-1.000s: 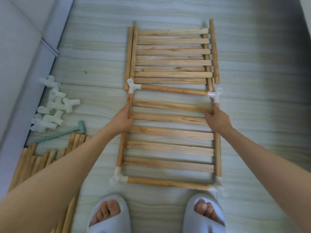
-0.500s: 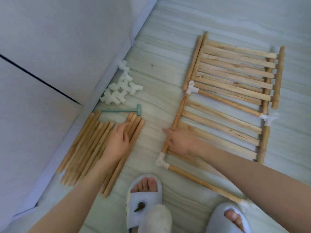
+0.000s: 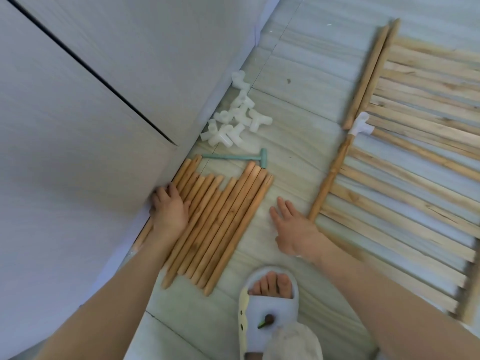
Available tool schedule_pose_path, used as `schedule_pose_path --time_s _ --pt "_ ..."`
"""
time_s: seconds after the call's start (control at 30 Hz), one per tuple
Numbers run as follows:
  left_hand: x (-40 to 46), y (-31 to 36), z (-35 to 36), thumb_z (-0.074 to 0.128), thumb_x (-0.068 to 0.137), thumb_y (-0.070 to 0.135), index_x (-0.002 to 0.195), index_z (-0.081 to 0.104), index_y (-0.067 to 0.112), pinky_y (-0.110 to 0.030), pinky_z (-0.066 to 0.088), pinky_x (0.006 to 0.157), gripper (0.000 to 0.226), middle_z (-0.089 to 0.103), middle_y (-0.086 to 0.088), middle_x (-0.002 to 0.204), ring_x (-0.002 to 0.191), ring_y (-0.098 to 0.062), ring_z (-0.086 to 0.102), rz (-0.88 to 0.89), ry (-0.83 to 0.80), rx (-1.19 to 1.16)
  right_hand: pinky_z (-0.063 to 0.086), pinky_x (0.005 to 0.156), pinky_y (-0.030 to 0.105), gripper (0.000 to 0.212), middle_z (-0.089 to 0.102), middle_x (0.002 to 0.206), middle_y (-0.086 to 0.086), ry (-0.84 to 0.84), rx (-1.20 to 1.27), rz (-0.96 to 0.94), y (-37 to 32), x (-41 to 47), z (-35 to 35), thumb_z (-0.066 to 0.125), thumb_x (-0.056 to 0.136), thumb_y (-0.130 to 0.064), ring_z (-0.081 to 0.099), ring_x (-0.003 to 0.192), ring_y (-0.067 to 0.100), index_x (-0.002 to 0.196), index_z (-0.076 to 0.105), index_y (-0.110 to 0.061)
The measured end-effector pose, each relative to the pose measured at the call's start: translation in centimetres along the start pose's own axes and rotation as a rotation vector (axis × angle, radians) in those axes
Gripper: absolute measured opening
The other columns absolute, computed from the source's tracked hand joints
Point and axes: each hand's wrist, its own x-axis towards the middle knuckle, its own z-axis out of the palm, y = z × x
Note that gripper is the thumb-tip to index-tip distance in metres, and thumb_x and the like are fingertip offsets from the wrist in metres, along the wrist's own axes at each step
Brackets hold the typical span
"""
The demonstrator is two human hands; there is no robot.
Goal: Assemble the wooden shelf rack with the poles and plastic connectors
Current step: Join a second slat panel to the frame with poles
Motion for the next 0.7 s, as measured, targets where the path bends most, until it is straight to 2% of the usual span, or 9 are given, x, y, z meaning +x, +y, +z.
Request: schedule_pose_path --time_s 0.13,0.23,0.33,0.47,0.53,0.6,0.7 --pt "0.2 0.0 0.6 0.044 0.097 0.032 0.144 0.018 0.0 -0.049 0.04 0.095 0.063 0.026 -0.023 0.137 0.124 -0.037 0.029 0.008 0.02 0.062 0.01 0.118 0.037 0.074 -0.027 0.153 0.007 -0.028 0.016 -0.004 0.1 0.0 -0.5 0.041 0.096 -0.02 -0.017 0.143 0.022 0.149 -0.01 -0.014" --pt "0.3 -0.3 0.8 0.045 0.096 0.03 0.146 0.011 -0.001 -0.046 0.037 0.1 0.068 0.021 -0.022 0.143 0.13 -0.035 0.027 0.08 0.028 0.086 0.014 0.118 0.038 0.075 -0.027 0.153 0.006 -0.027 0.027 0.006 -0.1 0.0 -0.5 0.042 0.096 -0.02 -0.017 0.143 0.022 0.149 -0.01 -0.014" --pt "0.7 -0.1 0.5 0.051 0.094 0.027 0.147 0.005 -0.001 -0.042 0.032 0.105 0.076 0.019 -0.022 0.146 0.133 -0.035 0.024 0.147 0.027 0.099 0.011 0.118 0.038 0.076 -0.027 0.153 0.008 -0.019 0.005 -0.002 0.0 0.0 -0.4 0.044 0.096 -0.02 -0.016 0.144 0.024 0.149 -0.01 -0.013" --pt "2.2 1.6 -0.3 0.061 0.088 0.025 0.147 0.001 0.0 -0.043 0.025 0.109 0.088 0.015 -0.025 0.146 0.135 -0.038 0.018 0.076 -0.088 0.0 0.009 0.118 0.038 0.078 -0.029 0.152 0.007 -0.029 0.0 -0.008 0.2 0.1 -0.2 0.045 0.096 -0.02 -0.017 0.143 0.023 0.148 -0.012 -0.014" --pt "3.2 2.2 -0.5 0.064 0.086 0.025 0.147 0.005 0.0 -0.043 0.024 0.11 0.088 0.017 -0.024 0.145 0.135 -0.039 0.018 0.057 -0.13 -0.034 0.009 0.118 0.037 0.078 -0.029 0.152 0.006 -0.035 0.004 -0.01 0.4 0.2 -0.3 0.045 0.096 -0.019 -0.017 0.143 0.022 0.148 -0.012 -0.015" --pt "4.0 2.4 -0.6 0.068 0.082 0.024 0.142 0.017 0.0 -0.043 0.029 0.106 0.083 0.024 -0.024 0.142 0.132 -0.039 0.024 0.06 -0.115 -0.031 0.009 0.118 0.037 0.077 -0.029 0.152 0.005 -0.041 0.007 -0.013 0.5 0.3 -0.2 0.045 0.096 -0.019 -0.017 0.143 0.021 0.148 -0.012 -0.015" --pt "4.5 2.4 -0.4 0.071 0.077 0.024 0.127 0.032 0.002 -0.044 0.042 0.089 0.067 0.04 -0.023 0.131 0.121 -0.039 0.041 0.082 -0.065 0.005 0.008 0.118 0.037 0.077 -0.029 0.152 0.005 -0.04 0.005 -0.022 0.7 0.4 -0.1 0.044 0.096 -0.021 -0.017 0.143 0.021 0.148 -0.011 -0.015"
